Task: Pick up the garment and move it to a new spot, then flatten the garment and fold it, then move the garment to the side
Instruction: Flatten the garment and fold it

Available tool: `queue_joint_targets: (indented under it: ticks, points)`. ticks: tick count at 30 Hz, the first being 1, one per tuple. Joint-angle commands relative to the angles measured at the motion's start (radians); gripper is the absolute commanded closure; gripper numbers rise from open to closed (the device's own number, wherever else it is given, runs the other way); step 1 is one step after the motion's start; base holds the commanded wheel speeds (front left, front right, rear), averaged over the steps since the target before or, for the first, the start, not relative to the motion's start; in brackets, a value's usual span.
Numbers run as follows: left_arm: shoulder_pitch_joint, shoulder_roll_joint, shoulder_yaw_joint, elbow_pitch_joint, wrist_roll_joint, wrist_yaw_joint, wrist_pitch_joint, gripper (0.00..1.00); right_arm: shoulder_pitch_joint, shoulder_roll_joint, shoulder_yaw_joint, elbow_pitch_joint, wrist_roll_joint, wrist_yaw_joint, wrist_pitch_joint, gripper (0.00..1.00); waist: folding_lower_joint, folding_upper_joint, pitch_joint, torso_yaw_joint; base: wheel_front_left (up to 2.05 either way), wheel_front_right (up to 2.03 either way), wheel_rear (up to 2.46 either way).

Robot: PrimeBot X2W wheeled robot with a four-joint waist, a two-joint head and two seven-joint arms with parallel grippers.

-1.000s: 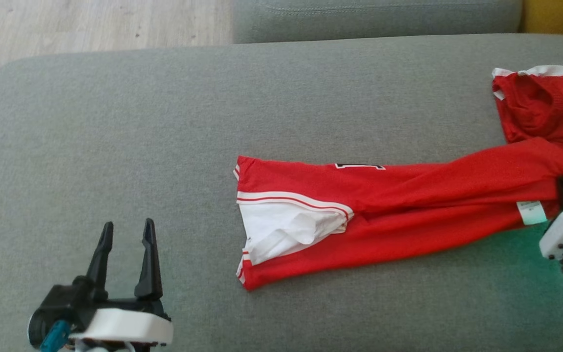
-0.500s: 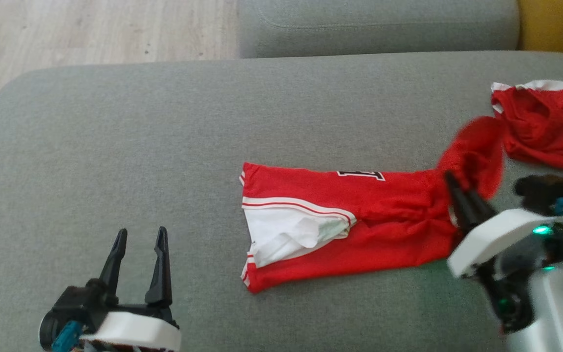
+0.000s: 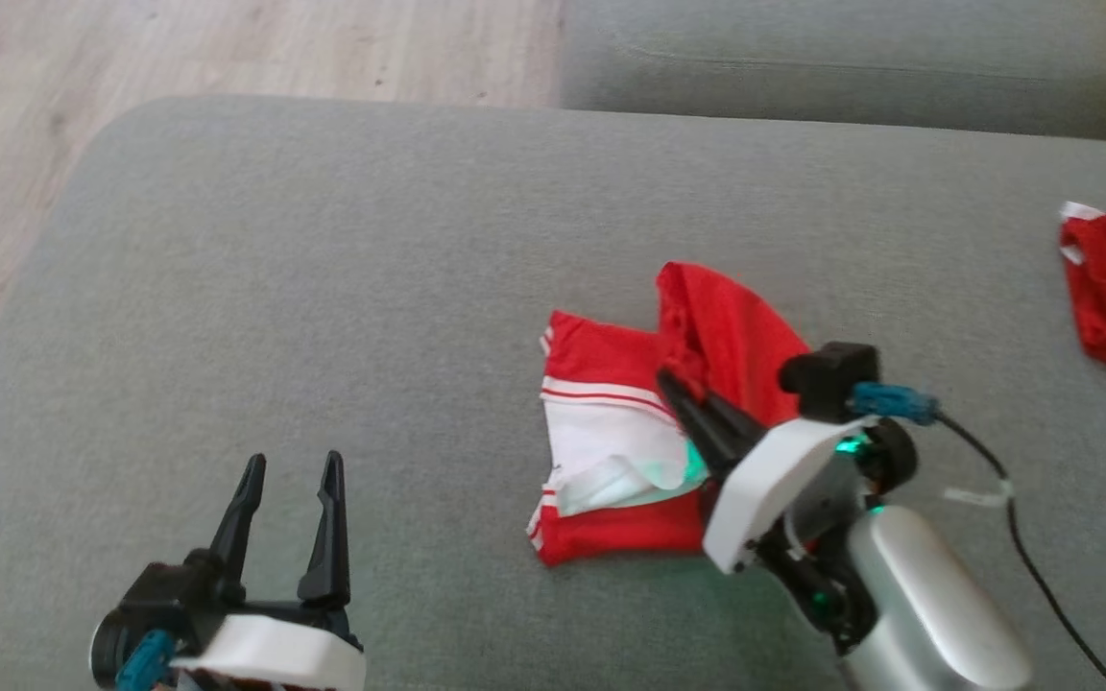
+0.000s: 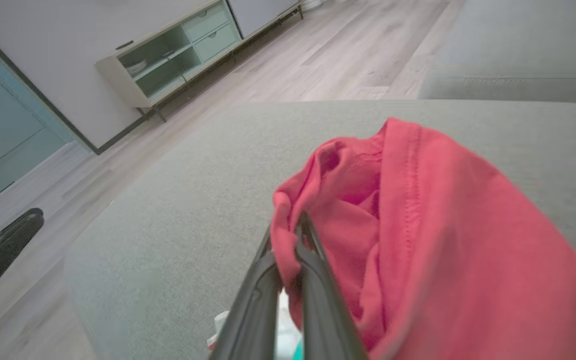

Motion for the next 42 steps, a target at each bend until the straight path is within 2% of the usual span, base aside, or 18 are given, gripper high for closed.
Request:
queue_joint_targets:
  ticks: [1,9,10,11,12,20,26,33,42]
  points:
    - [-0.056,0.011,0.035,-0.025,0.011,-0.001,-0.008,0.0,-0.056,0.018,0.041,-0.007,0.013,0.007,-0.021,1.0,0.0,0.0,0.008,0.024,0.0,0.0,0.0]
    - [-0.066,0.0,0.035,-0.016,0.01,-0.002,-0.016,0.0,-0.129,0.019,0.215,0.147,0.108,0.007,-0.084,1.0,0.0,0.0,0.021,0.061,0.0,0.0,0.0]
    - [-0.066,-0.001,0.035,-0.015,0.01,-0.001,-0.017,0.0,-0.138,0.019,0.226,0.164,0.115,0.007,-0.096,0.75,0.0,0.0,0.022,0.061,0.0,0.0,0.0]
    - [-0.066,-0.002,0.034,-0.014,0.01,-0.001,-0.018,0.0,-0.146,0.019,0.239,0.181,0.122,0.007,-0.106,0.07,0.0,0.0,0.024,0.061,0.0,0.0,0.0]
    - [-0.067,-0.004,0.034,-0.012,0.01,-0.002,-0.018,0.0,-0.156,0.019,0.252,0.194,0.129,0.007,-0.118,0.0,0.0,0.0,0.026,0.06,0.0,0.0,0.0]
    - [-0.081,-0.015,0.027,0.004,0.008,-0.009,-0.022,0.0,-0.212,0.02,0.342,0.205,0.18,0.007,-0.208,0.0,0.0,0.0,0.026,0.036,0.0,0.0,0.0]
    - [-0.086,-0.02,0.021,0.01,0.009,-0.012,-0.024,0.0,-0.228,0.02,0.33,0.182,0.156,0.007,-0.262,0.0,0.0,0.0,0.019,0.013,0.0,0.0,0.0]
    - [-0.091,-0.025,0.011,0.014,0.012,-0.015,-0.025,0.0,-0.208,0.02,0.176,0.175,0.021,0.007,-0.321,0.0,0.0,0.0,0.011,-0.013,0.0,0.0,0.0]
    - [-0.103,-0.039,-0.001,0.03,0.013,-0.02,-0.028,0.0,-0.113,0.02,-0.057,0.125,-0.148,0.007,-0.337,0.0,0.0,0.0,0.002,-0.037,0.0,0.0,0.0]
